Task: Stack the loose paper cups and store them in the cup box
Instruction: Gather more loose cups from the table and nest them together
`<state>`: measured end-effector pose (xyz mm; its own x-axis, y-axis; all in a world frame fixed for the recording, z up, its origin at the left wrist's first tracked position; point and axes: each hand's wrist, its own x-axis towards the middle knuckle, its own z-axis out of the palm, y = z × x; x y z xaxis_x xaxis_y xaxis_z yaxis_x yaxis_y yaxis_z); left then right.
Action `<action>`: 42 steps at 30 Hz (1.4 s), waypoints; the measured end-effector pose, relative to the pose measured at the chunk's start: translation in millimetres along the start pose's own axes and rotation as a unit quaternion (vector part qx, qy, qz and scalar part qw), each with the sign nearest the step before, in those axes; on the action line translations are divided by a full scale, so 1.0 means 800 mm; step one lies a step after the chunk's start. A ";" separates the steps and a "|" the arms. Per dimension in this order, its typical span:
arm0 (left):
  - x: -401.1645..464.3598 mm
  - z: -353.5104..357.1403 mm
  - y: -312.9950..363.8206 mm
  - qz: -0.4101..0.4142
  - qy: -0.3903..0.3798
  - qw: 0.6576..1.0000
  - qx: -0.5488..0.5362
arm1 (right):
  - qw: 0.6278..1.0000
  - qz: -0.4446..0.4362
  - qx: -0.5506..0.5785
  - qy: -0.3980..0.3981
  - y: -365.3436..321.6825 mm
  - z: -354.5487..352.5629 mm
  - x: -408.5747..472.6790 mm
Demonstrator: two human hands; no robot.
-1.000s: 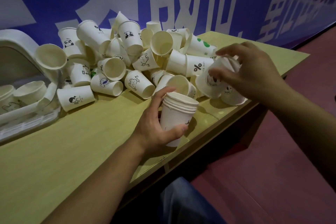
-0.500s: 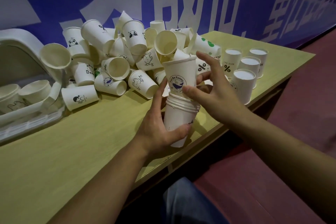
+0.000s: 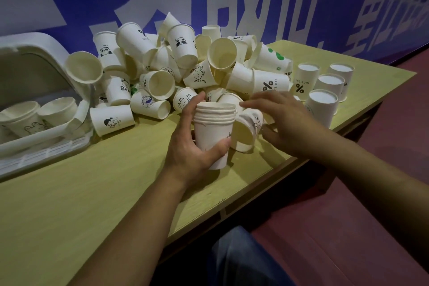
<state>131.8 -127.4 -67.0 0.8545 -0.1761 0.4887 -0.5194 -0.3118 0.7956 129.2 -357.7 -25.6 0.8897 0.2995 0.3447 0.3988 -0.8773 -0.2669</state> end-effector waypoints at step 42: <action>0.007 0.028 0.021 0.071 -0.065 0.993 0.063 | 0.965 0.203 -0.032 0.161 0.028 -0.043 -0.037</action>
<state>128.0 -154.3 -59.3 0.7715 -0.3428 0.5359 -0.6358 -0.3875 0.6675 104.4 -398.7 -11.0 0.8499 -0.1966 0.4888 0.0085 -0.9225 -0.3858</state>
